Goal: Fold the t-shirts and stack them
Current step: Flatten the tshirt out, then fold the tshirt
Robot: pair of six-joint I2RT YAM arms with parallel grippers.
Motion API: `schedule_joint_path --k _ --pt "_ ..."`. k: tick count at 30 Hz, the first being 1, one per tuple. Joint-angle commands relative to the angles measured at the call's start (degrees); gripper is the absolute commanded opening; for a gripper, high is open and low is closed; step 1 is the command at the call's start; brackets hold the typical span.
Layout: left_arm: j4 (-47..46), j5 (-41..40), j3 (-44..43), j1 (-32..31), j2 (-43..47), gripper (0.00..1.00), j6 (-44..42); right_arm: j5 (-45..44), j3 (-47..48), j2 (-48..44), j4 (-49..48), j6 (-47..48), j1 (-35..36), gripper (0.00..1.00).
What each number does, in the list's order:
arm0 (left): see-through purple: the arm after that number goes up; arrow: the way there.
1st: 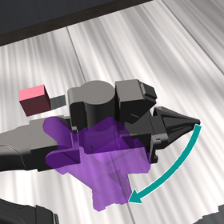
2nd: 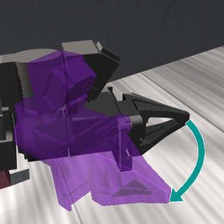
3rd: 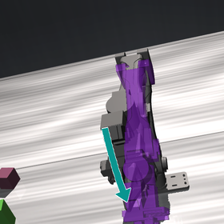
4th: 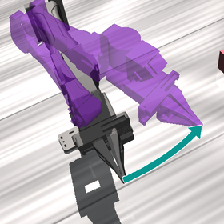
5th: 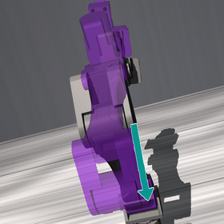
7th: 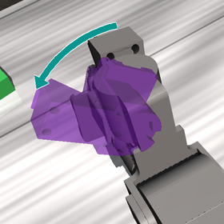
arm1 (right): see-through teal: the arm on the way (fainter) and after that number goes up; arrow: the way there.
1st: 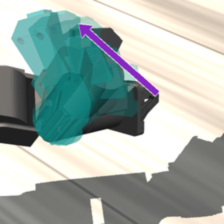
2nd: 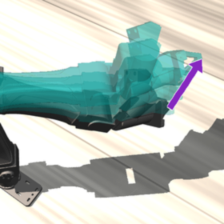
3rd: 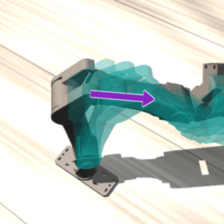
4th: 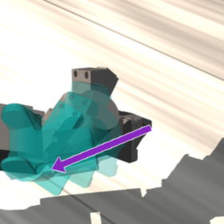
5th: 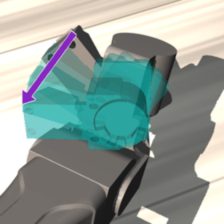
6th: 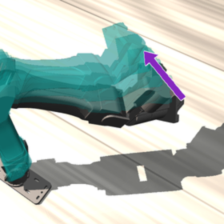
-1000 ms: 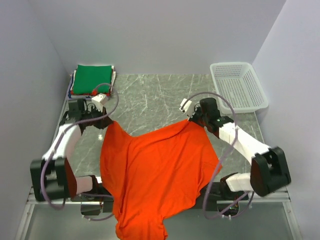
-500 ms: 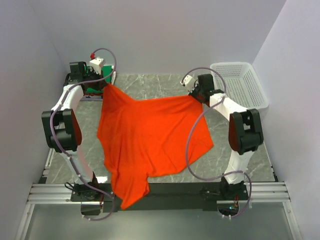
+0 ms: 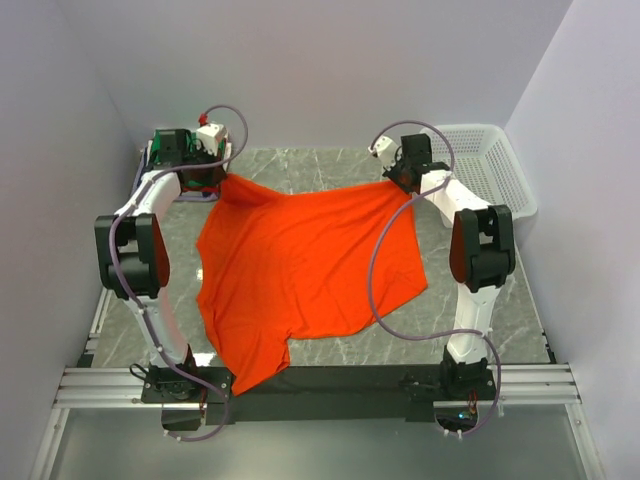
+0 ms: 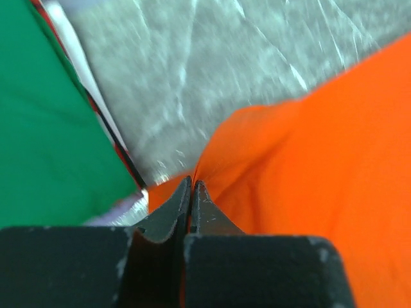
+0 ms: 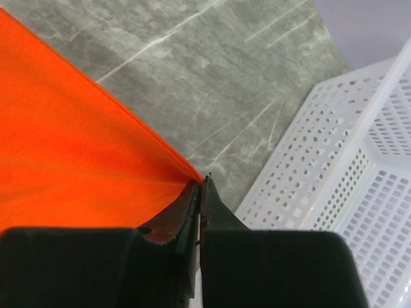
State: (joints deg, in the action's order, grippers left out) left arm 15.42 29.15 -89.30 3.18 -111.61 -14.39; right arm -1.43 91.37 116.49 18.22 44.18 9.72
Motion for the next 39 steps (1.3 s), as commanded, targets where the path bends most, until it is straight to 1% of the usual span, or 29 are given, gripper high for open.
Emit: schedule_joint_path --k 1,5,6,10,15,19,23,29,32,33,36,39 --pt "0.74 -1.46 3.24 0.07 7.10 0.01 -1.86 0.99 -1.19 -3.80 0.68 0.28 -0.22 0.00" --pt "3.30 -0.41 7.72 -0.37 11.85 0.01 -3.62 1.17 -4.10 -6.53 1.55 0.55 -0.22 0.00" --pt "3.21 -0.41 10.43 -0.45 14.21 0.01 -3.80 1.25 -4.71 -6.80 1.56 0.55 -0.14 0.00" --pt "2.69 -1.02 17.12 -1.94 18.97 0.01 -4.85 2.75 -6.56 -7.94 1.29 0.82 -0.22 0.00" --pt "3.65 0.38 17.40 -2.48 19.15 0.01 -3.63 3.63 -4.19 -6.62 3.93 -0.06 -0.14 0.00" --pt "5.23 -0.14 18.98 -2.74 20.64 0.01 -4.85 3.98 -5.67 -8.20 4.28 1.33 -0.22 0.00" --pt "7.25 -0.23 23.27 -2.74 24.94 0.01 -6.52 4.50 -10.32 -11.36 3.32 3.62 -0.49 0.00" --pt "10.50 0.12 30.04 -2.74 31.62 0.01 -9.34 5.21 -15.69 -13.48 2.27 6.35 -1.10 0.00" --pt "12.53 1.44 32.51 -2.74 34.43 0.01 -10.21 4.77 -16.23 -13.22 1.91 6.97 -1.54 0.00" --pt "12.96 1.44 33.13 -4.13 34.97 0.01 -10.22 4.68 -16.23 -13.13 1.82 7.06 -1.80 0.00" --pt "14.20 1.70 35.94 -5.28 36.55 0.01 -10.05 4.42 -16.49 -12.34 1.12 7.67 -1.89 0.00" --pt "12.97 -0.14 39.63 -7.56 37.61 0.01 -8.47 4.86 -15.70 -11.63 1.82 7.67 -1.81 0.00"
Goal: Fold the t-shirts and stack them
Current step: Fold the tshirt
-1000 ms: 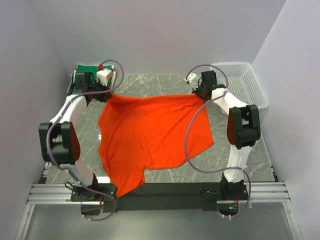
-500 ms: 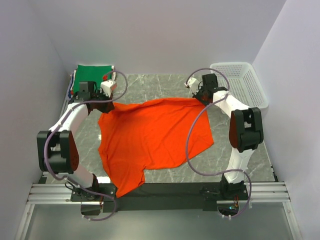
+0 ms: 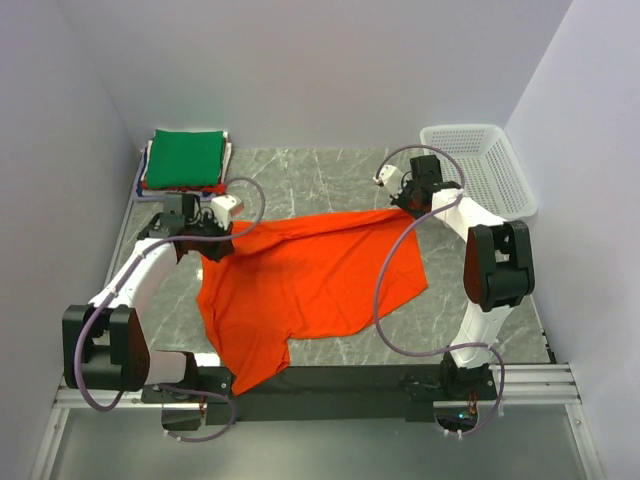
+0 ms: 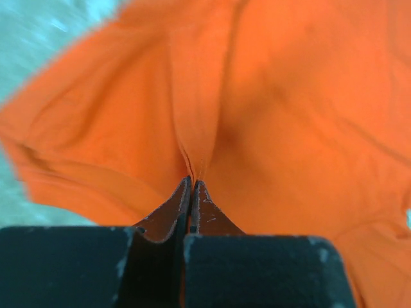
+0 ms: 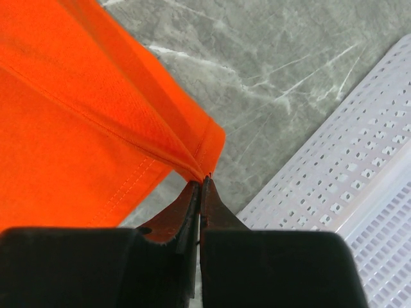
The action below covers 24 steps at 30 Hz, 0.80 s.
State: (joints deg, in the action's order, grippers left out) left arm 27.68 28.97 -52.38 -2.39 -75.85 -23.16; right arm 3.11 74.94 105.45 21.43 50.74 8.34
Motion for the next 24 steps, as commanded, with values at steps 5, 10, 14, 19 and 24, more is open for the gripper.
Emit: schedule_joint_path --k 5,10,14,19,24 --pt "0.35 -1.20 5.36 -3.41 1.24 0.01 1.80 1.02 0.04 -0.86 0.10 2.78 -0.34 0.00" --pt "3.59 -0.50 4.23 -2.62 -0.61 0.01 -0.21 2.16 -3.38 -2.96 2.73 6.38 -0.43 0.00" --pt "13.09 10.74 -2.10 2.30 -4.03 0.27 -8.11 1.89 -1.21 -2.10 8.96 8.50 -0.51 0.10" --pt "9.95 13.22 -9.83 11.35 -6.32 0.53 -4.36 7.77 12.56 1.59 19.33 3.50 -1.40 0.39" --pt "-1.56 5.66 -13.53 13.72 -12.55 0.51 4.08 9.55 24.54 7.65 22.60 -5.90 -0.52 0.36"
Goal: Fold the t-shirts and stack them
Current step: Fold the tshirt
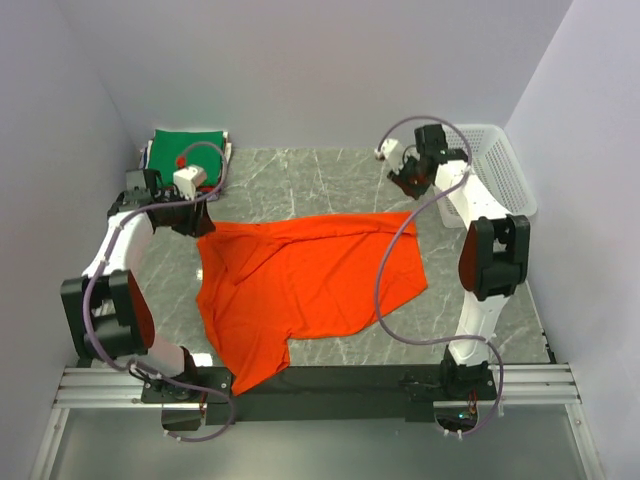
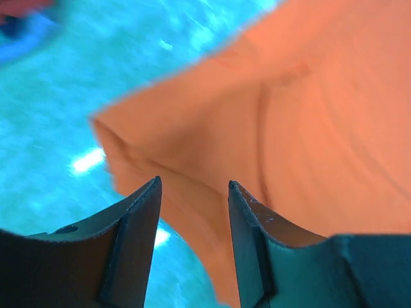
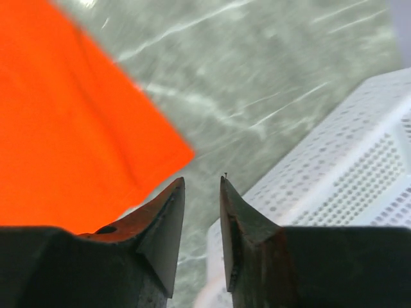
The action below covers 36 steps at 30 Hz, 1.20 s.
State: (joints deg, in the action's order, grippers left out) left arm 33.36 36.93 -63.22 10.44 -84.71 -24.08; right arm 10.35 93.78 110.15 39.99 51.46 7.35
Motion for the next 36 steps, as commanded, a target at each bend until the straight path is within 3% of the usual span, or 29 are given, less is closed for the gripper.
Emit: schedule_joint_path --k 1,4,9,18,25,29,30,32,36 --pt "-8.65 -4.65 -3.65 1.25 -6.50 0.51 6.05 0.57 8.85 5.84 4.31 -7.77 0.64 0.35" --pt "-10.60 -6.77 -6.90 2.22 -11.25 0.47 8.60 -2.43 13.26 11.47 5.28 -9.97 1.87 0.29" --pt "-12.27 -9.06 -8.94 2.66 -18.12 0.41 10.71 -9.28 11.96 15.18 2.38 -9.89 3.19 0.27" --pt "-11.39 -9.59 -9.11 2.66 -22.96 0.43 8.87 -12.28 10.81 19.40 1.85 -9.45 3.98 0.28" --pt "-9.72 -12.22 -9.90 2.66 -26.91 0.41 7.64 -13.68 11.43 20.28 3.42 -8.92 4.33 0.23" --pt "-9.02 -13.10 -10.69 2.66 -27.53 0.27 6.50 -15.88 11.17 20.90 3.78 -8.13 4.42 0.18" --pt "-8.76 -13.54 -11.48 2.75 -27.62 0.15 6.24 -16.50 11.08 21.24 3.78 -8.05 4.51 0.17" --pt "-8.93 -15.64 -12.36 3.01 -28.14 0.03 5.80 -17.55 10.90 21.60 3.08 -7.87 4.42 0.12" --pt "-8.14 -16.18 -16.31 4.68 -29.72 0.01 4.83 -19.66 10.64 21.86 1.15 -8.57 4.42 0.00"
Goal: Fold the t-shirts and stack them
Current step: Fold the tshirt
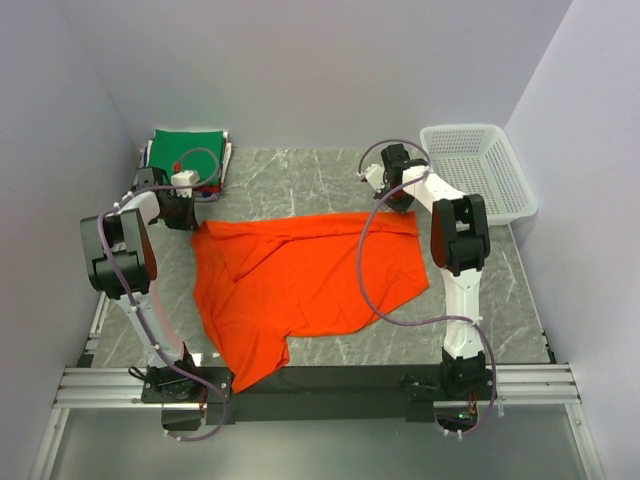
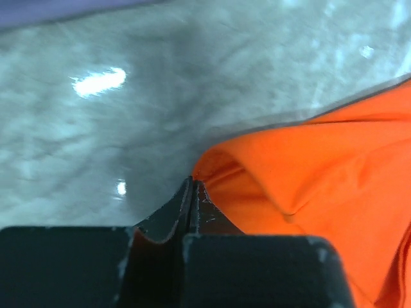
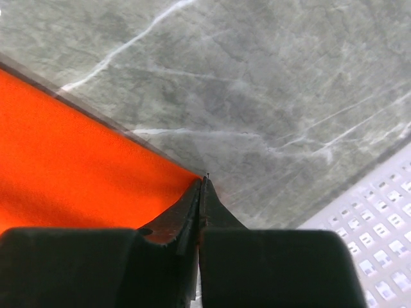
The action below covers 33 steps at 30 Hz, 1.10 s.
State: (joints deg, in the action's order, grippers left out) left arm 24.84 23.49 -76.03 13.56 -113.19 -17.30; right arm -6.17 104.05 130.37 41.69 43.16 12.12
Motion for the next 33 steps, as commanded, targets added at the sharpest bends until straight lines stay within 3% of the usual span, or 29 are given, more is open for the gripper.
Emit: schedule_joint_path --k 1,4,5,7,8,11,13,14,21,25,33 --pt "0.65 -2.92 -4.99 1.73 -1.60 0.01 -2.30 -3.32 0.45 1.73 -0.99 -0.53 -0.26 0.00" --pt "1.00 -3.62 -7.46 1.73 -2.47 0.01 -3.26 -3.32 1.85 2.00 -1.53 -1.49 -0.25 0.00" --pt "1.70 -3.27 -8.25 1.64 -2.74 0.05 -3.44 -3.32 2.21 2.00 -1.79 -2.19 -0.17 0.00" --pt "3.19 -0.64 -10.10 1.82 -2.31 0.20 -4.23 -2.19 3.43 1.12 -1.53 -2.64 0.01 0.03" --pt "3.37 0.06 -9.76 1.73 -1.35 0.34 -4.49 -1.57 4.14 -0.19 -1.44 -3.07 0.01 0.06" --pt "3.46 5.60 -7.83 1.38 4.80 0.48 -6.34 0.19 4.49 -4.40 -0.83 -3.78 -0.08 0.26" --pt "4.77 9.36 -5.63 1.03 10.07 0.49 -8.00 2.38 4.23 -6.95 -0.21 -3.78 -0.34 0.39" --pt "5.56 9.91 -5.01 -0.02 11.66 0.49 -8.45 2.92 3.97 -8.19 0.05 -3.61 -0.34 0.40" --pt "11.80 9.30 3.69 -8.54 19.66 0.52 -10.74 8.37 -0.24 -13.12 8.13 0.52 -0.52 0.38" --pt "12.34 8.77 7.73 -12.93 20.11 0.59 -9.86 9.86 -2.53 -12.51 10.24 2.72 -0.61 0.38" --pt "10.76 2.89 13.36 -17.95 19.06 0.60 -9.07 6.88 -7.36 -11.36 7.80 4.74 -0.61 0.42"
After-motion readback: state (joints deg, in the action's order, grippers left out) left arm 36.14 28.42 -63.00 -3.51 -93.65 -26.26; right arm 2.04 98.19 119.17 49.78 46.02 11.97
